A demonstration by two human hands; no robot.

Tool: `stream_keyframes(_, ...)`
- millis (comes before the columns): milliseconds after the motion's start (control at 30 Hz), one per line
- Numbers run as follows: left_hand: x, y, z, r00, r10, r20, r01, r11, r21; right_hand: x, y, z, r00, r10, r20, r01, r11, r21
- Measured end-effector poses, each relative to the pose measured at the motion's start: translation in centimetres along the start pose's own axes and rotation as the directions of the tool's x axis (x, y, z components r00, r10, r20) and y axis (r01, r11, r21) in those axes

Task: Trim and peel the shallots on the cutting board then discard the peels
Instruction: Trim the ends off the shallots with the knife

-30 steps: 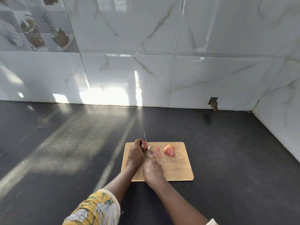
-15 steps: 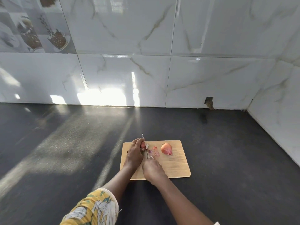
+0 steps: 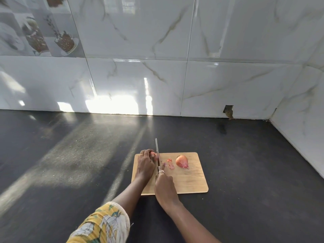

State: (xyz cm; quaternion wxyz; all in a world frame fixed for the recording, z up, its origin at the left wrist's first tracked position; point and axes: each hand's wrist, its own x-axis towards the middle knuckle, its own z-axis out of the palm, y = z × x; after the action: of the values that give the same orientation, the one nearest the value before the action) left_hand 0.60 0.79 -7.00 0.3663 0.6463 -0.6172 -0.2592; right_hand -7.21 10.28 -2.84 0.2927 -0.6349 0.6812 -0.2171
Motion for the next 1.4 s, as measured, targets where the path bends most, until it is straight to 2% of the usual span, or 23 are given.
stream_keyframes(233,0.7,0.1,-0.1,0.999,-0.034,0.036,0.034,0.999,0.009,0.3,0.5,1.1,0.998,-0.002,-0.059,0.0,0.999,-0.034)
stream_keyframes(367,1.1,0.1,0.1,0.998,-0.033,0.043,0.032,0.999,0.04,1.2,-0.5,0.2,0.999,-0.009,-0.031,0.006,0.996,-0.093)
stream_keyframes(633,1.8,0.6,0.0,0.995,-0.074,0.07,0.069,0.995,0.072,3.7,-1.5,-0.4,0.999,0.043,-0.022,-0.045,0.994,-0.102)
stream_keyframes(833,2.1,1.2,-0.7,0.988,-0.111,0.107,0.109,0.994,0.018,1.8,-0.7,0.0,0.995,0.081,0.062,-0.069,0.981,-0.179)
stream_keyframes(1000,1.4,1.3,-1.1,0.988,-0.12,0.095,0.122,0.992,-0.011,3.1,-1.1,-0.2,0.99,0.128,0.054,-0.12,0.983,-0.136)
stream_keyframes(1233,-0.5,1.0,-1.0,0.995,-0.054,-0.079,0.046,0.994,-0.099,2.5,-0.9,0.0,0.993,0.112,0.028,-0.107,0.985,-0.133)
stream_keyframes(1400,-0.8,0.7,-1.5,0.995,0.057,0.086,-0.058,0.998,0.002,2.6,-1.0,-0.1,0.992,0.12,0.035,-0.116,0.987,-0.107)
